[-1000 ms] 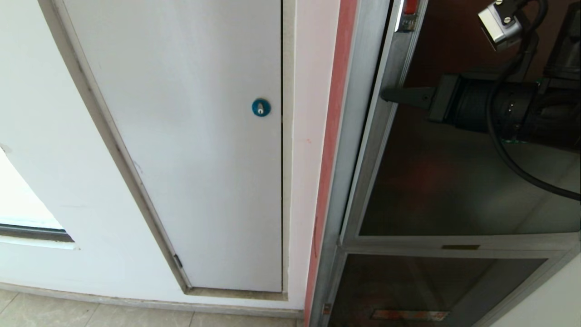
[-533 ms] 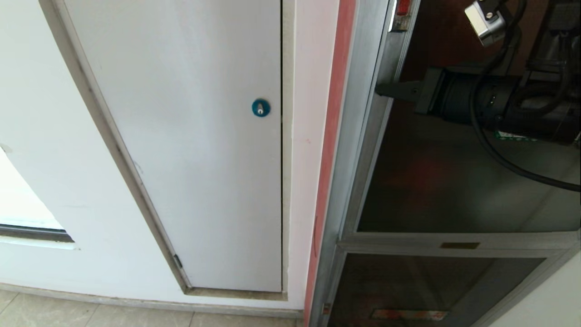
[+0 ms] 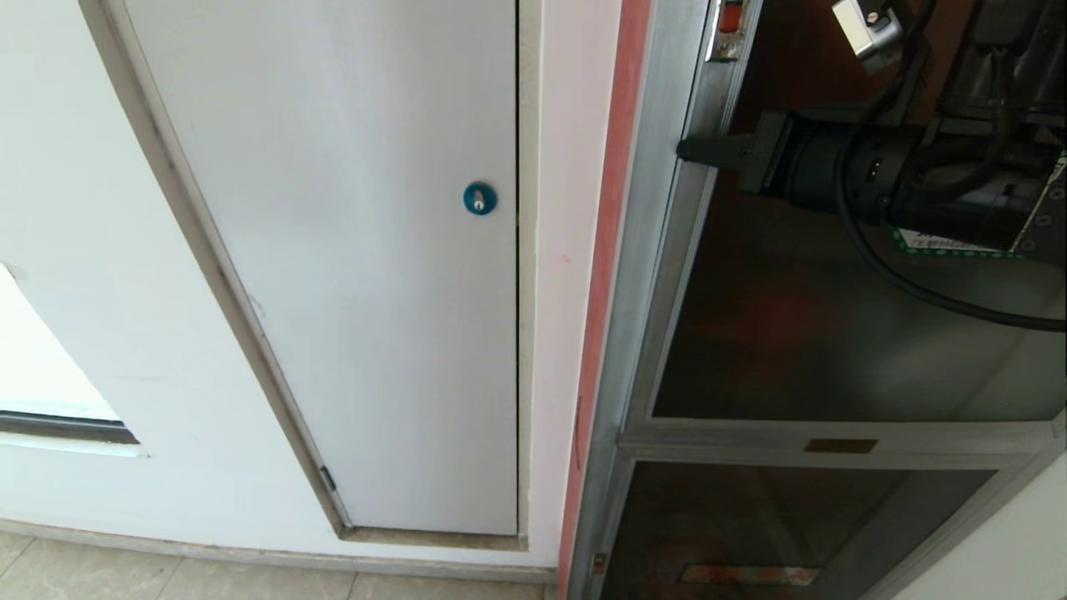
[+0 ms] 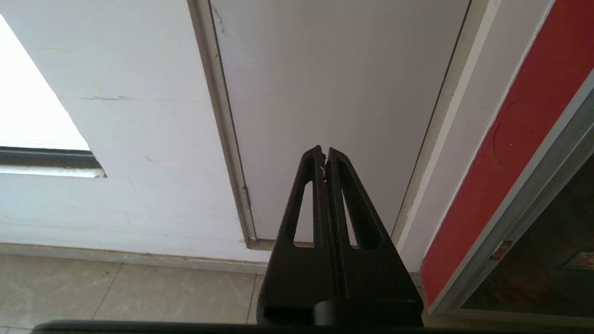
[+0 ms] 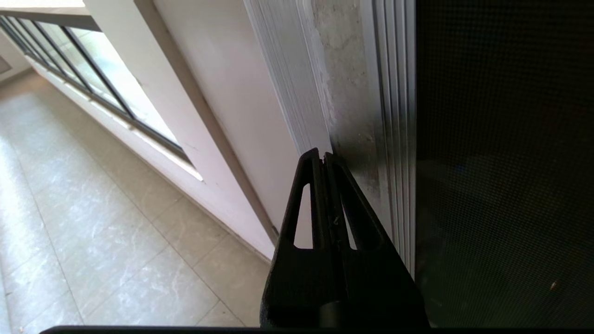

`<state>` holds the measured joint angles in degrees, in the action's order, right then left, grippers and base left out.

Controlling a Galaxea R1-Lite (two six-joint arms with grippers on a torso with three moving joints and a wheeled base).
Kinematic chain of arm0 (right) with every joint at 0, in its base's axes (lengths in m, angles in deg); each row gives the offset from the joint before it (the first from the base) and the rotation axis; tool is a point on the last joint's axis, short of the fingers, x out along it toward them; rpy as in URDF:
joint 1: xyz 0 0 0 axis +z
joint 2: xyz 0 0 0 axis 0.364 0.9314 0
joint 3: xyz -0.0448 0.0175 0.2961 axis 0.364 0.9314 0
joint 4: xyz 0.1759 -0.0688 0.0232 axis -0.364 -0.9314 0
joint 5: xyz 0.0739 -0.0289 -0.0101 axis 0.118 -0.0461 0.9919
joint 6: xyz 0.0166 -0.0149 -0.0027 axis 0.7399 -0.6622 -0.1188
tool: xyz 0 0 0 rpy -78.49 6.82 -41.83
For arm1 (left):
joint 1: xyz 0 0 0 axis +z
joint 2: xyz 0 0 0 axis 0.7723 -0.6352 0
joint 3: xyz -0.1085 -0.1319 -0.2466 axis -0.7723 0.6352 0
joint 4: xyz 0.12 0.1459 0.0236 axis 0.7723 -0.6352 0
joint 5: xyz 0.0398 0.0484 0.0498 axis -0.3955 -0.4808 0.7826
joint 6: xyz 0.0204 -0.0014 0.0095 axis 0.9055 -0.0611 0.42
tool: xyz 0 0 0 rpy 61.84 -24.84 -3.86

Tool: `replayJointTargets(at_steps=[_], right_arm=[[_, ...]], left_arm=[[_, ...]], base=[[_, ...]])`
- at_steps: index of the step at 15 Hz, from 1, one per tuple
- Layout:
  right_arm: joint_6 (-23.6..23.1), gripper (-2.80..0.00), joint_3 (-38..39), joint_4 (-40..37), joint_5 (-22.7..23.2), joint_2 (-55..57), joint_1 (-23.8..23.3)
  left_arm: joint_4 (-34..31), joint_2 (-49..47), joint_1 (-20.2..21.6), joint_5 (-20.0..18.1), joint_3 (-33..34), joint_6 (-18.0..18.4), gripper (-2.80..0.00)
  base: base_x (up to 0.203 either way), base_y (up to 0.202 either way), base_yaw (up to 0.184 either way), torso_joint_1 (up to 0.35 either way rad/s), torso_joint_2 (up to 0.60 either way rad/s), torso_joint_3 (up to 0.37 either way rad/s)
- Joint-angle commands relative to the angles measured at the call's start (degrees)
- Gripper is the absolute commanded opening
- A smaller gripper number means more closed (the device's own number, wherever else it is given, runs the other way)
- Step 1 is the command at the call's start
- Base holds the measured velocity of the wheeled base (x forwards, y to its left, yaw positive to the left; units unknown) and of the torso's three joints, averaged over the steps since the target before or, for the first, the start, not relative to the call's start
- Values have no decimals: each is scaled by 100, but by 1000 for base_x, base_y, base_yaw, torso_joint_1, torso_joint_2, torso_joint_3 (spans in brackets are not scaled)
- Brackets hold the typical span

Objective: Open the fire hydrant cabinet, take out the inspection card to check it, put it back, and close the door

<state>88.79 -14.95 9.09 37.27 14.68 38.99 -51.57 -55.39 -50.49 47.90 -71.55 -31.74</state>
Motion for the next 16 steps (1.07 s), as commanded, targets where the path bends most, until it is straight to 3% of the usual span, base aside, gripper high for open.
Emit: replayJointTargets(at_steps=[1, 16], right_arm=[[17, -280, -10, 9, -25, 61, -69], [26, -280, -28, 0, -236, -132, -227]], left_arm=[[6, -8, 1, 2, 114, -2, -280], [6, -8, 1, 2, 114, -2, -280]], base=[[0, 0, 0, 0, 0, 0], [0, 0, 0, 0, 0, 0]])
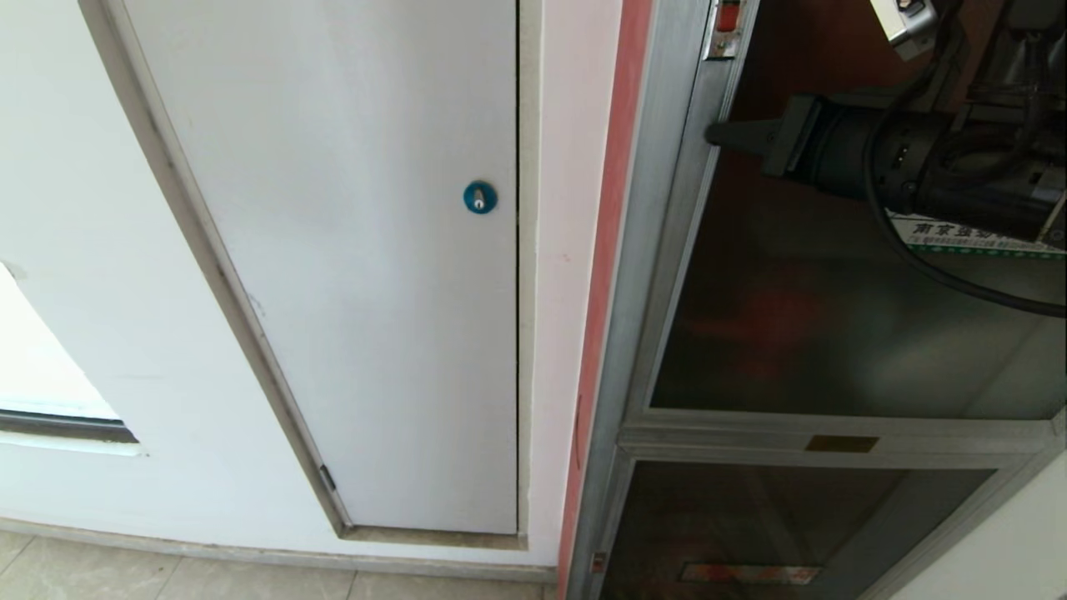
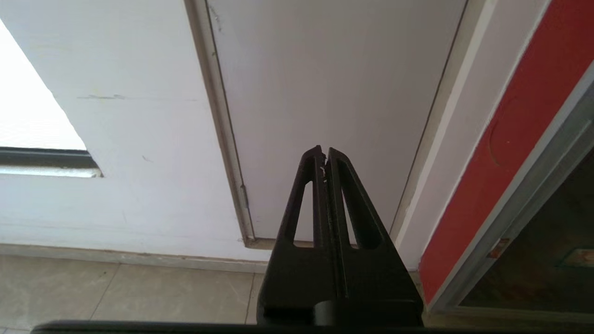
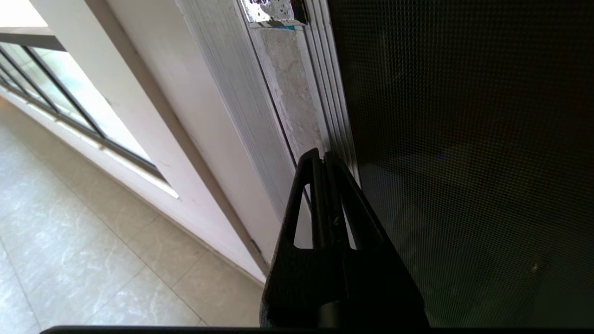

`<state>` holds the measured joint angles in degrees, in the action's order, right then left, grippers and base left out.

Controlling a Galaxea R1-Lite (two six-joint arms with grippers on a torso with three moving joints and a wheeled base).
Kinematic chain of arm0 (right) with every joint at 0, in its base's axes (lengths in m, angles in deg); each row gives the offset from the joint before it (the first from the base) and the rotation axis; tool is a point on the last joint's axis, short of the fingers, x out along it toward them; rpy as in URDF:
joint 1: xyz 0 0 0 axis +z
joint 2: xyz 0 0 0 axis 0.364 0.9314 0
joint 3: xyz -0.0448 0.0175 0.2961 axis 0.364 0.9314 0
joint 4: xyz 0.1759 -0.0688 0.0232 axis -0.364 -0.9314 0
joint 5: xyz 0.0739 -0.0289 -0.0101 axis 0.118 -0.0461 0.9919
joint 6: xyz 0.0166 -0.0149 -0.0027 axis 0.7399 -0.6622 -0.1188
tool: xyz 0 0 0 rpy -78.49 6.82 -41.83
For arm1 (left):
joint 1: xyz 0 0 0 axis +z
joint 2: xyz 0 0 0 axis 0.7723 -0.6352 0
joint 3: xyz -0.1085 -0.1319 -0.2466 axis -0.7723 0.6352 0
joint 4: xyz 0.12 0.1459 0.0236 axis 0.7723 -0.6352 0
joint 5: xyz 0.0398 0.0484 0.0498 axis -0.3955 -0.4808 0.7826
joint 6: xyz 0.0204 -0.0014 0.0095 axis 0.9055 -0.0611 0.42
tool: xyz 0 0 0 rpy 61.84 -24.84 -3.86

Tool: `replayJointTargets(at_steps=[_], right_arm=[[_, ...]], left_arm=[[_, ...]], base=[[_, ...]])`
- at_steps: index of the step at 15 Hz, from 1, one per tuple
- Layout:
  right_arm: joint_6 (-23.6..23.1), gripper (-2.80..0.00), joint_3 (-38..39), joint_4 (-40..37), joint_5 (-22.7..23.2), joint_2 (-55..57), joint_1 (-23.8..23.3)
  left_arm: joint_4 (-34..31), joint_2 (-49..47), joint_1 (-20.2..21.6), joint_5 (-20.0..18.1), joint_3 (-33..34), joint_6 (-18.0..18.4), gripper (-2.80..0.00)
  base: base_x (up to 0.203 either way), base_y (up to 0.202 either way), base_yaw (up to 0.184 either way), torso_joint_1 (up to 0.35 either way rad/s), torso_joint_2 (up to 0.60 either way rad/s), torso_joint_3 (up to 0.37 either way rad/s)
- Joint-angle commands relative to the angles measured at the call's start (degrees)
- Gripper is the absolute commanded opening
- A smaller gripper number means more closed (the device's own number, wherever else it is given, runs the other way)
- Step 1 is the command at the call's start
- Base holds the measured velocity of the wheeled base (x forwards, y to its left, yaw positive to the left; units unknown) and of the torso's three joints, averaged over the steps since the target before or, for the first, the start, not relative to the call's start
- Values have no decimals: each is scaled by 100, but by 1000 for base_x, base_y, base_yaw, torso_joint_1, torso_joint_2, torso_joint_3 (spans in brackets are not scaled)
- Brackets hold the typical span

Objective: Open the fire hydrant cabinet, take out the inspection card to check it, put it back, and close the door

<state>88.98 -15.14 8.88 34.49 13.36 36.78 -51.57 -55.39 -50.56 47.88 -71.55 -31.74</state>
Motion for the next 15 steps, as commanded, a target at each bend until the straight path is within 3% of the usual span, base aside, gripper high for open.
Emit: replayJointTargets(at_steps=[1, 15], right_arm=[[6, -280, 8, 17, 47, -9, -5], [71, -280, 501, -26, 202, -974, 392]], left_arm=[[6, -8, 9, 5, 114, -2, -280], [6, -8, 9, 5, 114, -2, -280]], base=[[0, 0, 0, 0, 0, 0], [0, 0, 0, 0, 0, 0]])
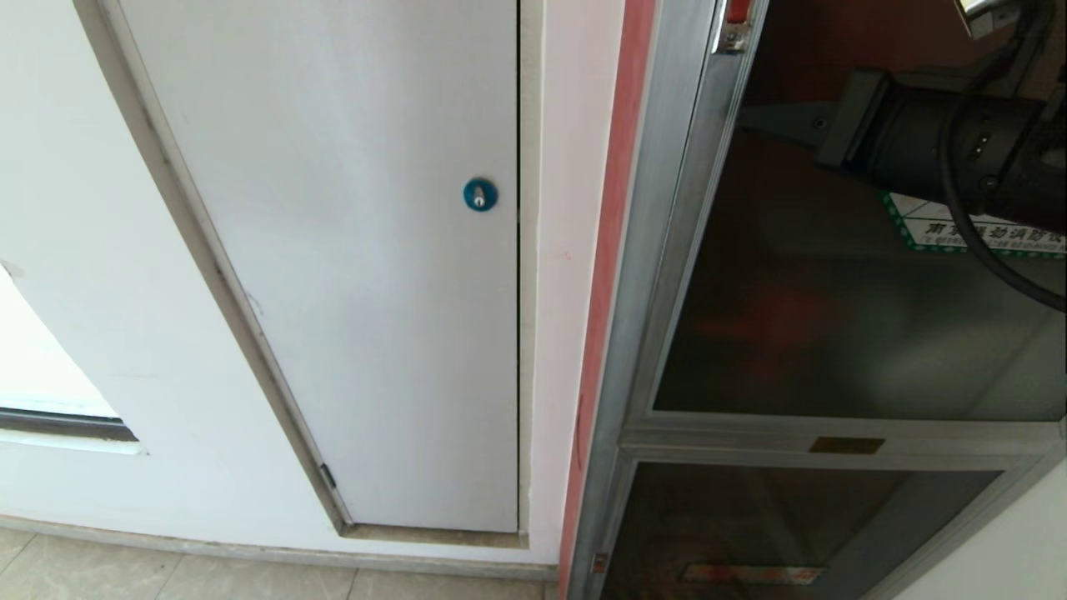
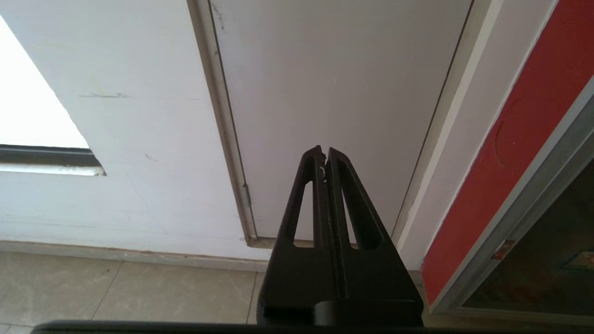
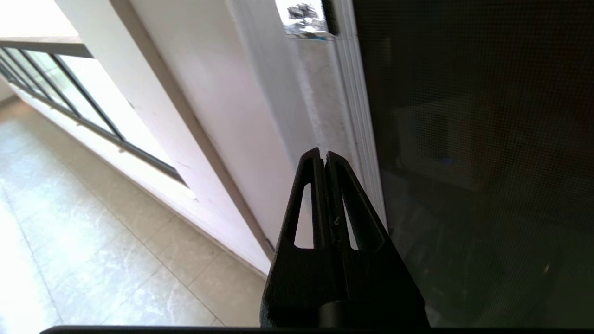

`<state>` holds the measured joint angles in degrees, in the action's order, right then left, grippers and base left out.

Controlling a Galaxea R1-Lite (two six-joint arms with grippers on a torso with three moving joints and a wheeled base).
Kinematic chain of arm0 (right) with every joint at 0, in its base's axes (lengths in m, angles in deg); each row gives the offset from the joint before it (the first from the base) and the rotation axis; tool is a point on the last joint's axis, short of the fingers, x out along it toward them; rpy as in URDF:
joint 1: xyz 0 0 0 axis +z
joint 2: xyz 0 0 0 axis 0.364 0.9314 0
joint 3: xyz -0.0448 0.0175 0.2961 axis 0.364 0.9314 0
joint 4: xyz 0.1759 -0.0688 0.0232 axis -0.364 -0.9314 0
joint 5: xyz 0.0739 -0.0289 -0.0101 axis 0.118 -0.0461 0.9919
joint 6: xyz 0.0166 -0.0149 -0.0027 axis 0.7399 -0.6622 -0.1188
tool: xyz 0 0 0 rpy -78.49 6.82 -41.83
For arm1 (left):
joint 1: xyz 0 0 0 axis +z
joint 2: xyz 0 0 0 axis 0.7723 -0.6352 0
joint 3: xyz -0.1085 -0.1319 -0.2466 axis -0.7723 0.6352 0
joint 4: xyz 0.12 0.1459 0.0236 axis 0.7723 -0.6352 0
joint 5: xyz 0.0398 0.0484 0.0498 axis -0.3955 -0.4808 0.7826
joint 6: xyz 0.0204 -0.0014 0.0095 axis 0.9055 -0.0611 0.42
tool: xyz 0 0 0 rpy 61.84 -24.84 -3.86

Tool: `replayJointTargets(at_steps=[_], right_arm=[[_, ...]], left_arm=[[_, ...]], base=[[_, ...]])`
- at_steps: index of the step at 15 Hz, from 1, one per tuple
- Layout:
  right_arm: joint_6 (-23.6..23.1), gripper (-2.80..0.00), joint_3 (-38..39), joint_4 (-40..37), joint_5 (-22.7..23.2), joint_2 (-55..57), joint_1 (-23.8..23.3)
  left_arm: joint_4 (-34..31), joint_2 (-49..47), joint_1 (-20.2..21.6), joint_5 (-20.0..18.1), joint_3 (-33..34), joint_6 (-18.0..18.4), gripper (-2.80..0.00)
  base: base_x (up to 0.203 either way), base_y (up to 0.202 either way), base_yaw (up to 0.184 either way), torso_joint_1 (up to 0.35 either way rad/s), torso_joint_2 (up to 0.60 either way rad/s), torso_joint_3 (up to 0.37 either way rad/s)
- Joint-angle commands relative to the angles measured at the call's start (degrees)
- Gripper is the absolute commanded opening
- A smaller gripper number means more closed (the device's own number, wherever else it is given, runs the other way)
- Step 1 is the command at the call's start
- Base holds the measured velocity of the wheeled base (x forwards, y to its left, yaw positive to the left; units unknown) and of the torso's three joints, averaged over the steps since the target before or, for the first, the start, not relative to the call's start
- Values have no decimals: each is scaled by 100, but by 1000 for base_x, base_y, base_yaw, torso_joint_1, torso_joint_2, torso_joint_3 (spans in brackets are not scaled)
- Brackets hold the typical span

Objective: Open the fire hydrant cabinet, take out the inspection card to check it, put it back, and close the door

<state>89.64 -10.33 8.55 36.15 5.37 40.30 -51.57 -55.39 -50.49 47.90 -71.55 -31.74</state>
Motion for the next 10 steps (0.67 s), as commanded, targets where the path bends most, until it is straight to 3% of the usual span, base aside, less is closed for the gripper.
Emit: replayJointTargets(at_steps=[1, 10], right_arm=[[3, -280, 18, 3, 35, -235, 96], [2, -280, -509, 7, 55, -317, 161]], left_arm=[[6, -8, 1, 2, 114, -2, -280], [6, -8, 1, 2, 114, -2, -280]], base=[[0, 0, 0, 0, 0, 0], [0, 0, 0, 0, 0, 0]])
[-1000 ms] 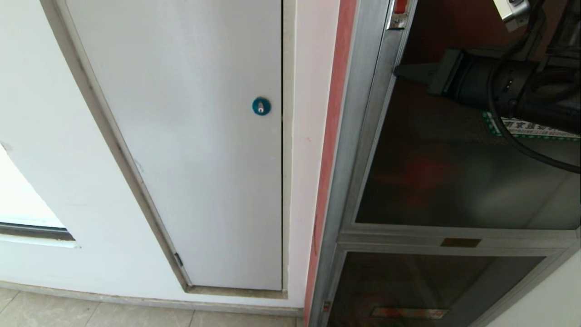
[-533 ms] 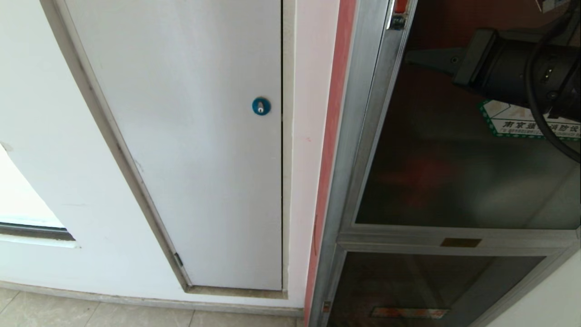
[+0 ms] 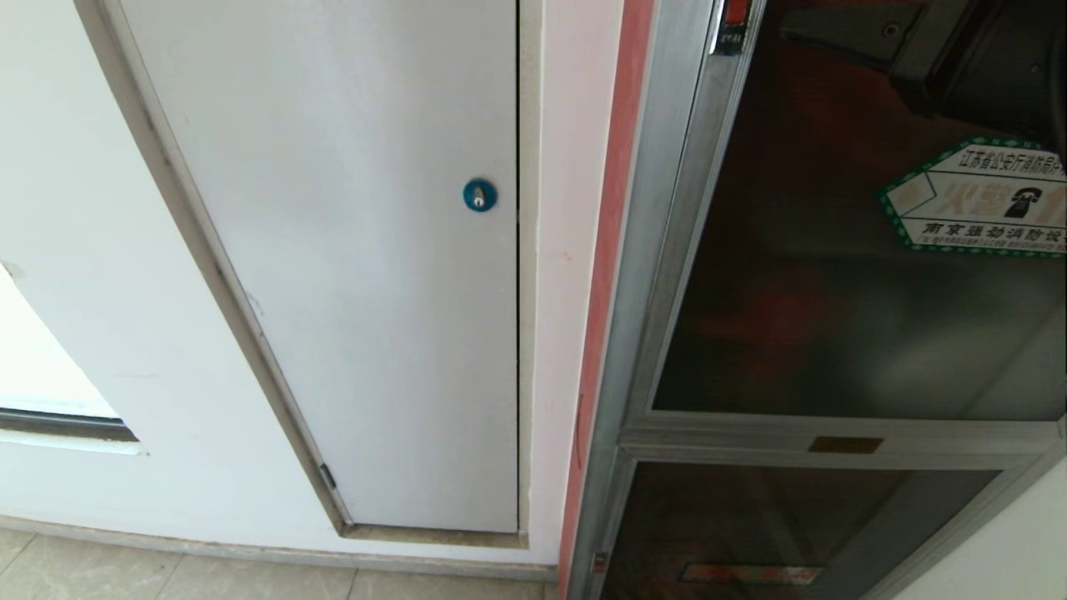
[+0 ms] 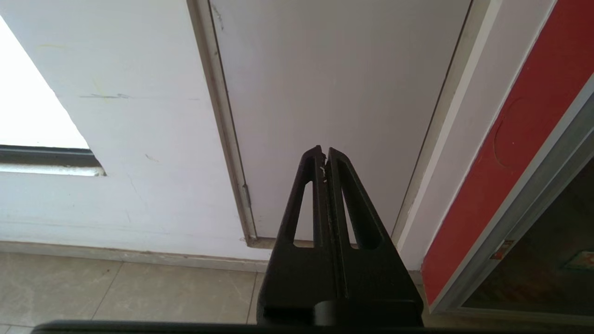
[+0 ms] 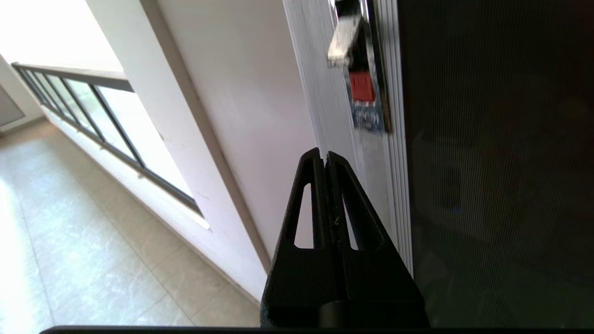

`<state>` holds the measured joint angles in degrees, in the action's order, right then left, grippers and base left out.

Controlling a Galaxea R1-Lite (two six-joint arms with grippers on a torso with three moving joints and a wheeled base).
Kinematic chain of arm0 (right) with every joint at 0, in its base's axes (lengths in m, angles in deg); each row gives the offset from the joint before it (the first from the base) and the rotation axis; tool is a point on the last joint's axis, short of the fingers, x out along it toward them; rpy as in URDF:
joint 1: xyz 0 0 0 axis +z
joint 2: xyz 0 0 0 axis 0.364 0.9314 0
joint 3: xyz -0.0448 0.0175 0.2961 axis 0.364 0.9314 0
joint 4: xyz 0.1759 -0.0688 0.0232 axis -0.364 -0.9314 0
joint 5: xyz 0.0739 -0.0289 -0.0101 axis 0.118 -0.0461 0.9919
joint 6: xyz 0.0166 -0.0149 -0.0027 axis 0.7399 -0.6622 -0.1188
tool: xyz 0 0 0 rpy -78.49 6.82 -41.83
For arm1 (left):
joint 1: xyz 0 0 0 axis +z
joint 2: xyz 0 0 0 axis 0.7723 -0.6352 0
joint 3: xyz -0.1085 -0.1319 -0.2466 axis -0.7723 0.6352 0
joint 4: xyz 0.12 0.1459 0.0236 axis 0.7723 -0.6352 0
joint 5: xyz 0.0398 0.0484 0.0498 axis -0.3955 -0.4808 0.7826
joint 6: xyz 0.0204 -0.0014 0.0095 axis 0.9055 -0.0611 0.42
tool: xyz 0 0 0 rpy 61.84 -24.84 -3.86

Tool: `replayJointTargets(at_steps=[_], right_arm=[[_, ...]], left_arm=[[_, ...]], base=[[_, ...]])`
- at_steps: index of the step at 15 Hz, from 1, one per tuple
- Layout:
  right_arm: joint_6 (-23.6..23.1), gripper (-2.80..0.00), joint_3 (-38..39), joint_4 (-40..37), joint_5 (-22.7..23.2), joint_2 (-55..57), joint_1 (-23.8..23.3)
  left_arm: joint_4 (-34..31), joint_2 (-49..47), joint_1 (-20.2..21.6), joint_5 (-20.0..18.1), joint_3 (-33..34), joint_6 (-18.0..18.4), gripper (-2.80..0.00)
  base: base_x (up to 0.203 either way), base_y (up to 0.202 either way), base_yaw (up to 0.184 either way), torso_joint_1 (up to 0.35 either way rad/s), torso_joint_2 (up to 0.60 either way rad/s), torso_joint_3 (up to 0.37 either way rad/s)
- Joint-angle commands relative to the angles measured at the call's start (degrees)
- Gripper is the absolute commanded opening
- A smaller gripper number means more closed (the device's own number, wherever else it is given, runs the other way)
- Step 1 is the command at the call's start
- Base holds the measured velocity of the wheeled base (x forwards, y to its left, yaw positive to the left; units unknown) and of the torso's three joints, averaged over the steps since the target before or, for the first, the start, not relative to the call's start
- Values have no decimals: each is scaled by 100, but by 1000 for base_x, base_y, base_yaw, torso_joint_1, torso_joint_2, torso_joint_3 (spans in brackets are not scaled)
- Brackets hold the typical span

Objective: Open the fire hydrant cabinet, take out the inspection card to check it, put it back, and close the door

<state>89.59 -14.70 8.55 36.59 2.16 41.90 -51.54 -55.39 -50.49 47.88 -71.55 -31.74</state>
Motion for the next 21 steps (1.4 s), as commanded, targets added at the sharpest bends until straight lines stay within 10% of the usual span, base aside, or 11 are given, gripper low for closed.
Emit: replayJointTargets(at_steps=[1, 21], right_arm=[[7, -280, -168, 2, 16, 56, 1], [0, -280, -2298, -1026, 89, 1106, 12]], left_arm=[[3, -8, 1, 4, 114, -2, -280], [3, -8, 1, 4, 114, -2, -280]], base=[[0, 0, 0, 0, 0, 0], [0, 0, 0, 0, 0, 0]])
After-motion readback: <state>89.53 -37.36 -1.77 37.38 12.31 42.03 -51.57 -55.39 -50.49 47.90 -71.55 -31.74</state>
